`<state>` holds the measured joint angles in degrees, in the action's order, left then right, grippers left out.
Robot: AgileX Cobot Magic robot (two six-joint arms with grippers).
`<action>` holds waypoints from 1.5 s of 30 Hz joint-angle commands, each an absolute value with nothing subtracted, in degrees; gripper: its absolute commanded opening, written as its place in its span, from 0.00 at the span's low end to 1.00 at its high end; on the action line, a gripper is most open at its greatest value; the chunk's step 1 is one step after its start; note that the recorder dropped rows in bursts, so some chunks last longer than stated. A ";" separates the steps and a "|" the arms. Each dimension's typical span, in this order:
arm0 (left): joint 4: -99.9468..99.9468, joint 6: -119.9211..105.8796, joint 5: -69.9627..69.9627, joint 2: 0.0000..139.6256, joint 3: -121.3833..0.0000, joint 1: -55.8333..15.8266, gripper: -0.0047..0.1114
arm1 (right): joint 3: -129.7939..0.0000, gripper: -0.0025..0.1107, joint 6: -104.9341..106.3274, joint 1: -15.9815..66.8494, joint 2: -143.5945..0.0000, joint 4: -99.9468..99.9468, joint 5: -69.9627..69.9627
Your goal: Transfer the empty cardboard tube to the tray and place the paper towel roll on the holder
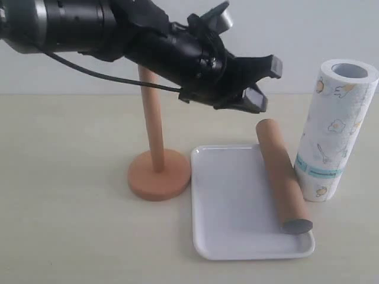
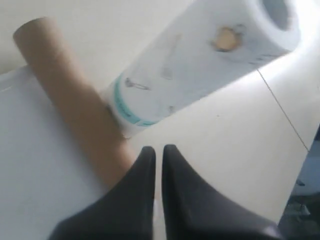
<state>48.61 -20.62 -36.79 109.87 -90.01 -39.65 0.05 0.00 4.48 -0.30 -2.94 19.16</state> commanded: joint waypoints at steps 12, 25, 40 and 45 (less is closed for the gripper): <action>40.86 -21.65 -31.87 83.30 -68.00 -53.37 0.08 | 0.00 0.03 0.00 4.54 0.00 -2.91 18.88; 3.64 7.32 -17.07 47.56 -39.43 -49.73 0.08 | 0.00 0.03 0.00 4.54 0.00 -2.91 18.88; -6.46 4.97 -19.26 20.01 -37.25 -48.81 0.08 | 0.00 0.03 0.00 4.54 0.00 -2.91 18.88; -16.35 4.18 -17.96 17.75 -35.52 -44.18 0.08 | 0.00 0.03 0.00 4.54 0.00 -2.91 18.88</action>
<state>-11.55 4.75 -19.03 18.43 -37.10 -47.34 0.05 0.00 4.48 -0.30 -2.94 19.16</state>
